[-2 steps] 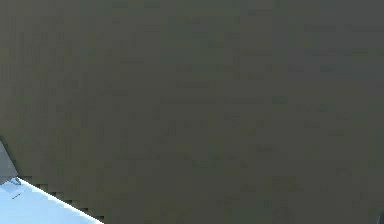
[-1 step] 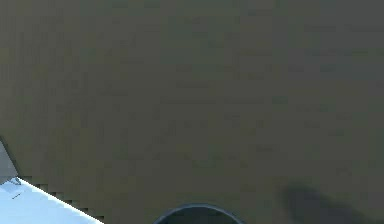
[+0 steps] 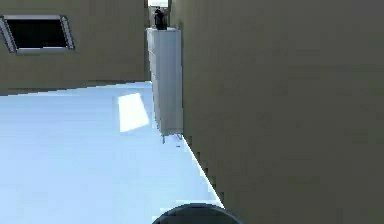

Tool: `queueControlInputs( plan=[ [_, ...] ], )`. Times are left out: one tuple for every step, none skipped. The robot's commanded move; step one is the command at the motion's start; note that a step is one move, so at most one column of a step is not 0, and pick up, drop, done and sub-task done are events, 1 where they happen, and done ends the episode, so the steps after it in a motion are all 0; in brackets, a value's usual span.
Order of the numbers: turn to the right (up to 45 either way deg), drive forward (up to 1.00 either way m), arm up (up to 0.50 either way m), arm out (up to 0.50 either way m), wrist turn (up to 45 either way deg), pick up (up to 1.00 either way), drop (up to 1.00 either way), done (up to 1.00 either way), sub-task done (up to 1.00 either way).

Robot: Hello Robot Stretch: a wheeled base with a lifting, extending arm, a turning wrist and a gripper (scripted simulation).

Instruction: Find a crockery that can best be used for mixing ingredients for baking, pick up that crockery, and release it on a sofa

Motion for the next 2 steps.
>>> queueControlInputs(
  plan=[
    [-36.0, 0.0, 0.0, 0.0, 0.0, 0.0, 0.0, 0.0, 0.0],
    [0.0, 1.0, 0.0, 0.0, 0.0, 0.0, 0.0, 0.0, 0.0]
  ],
)
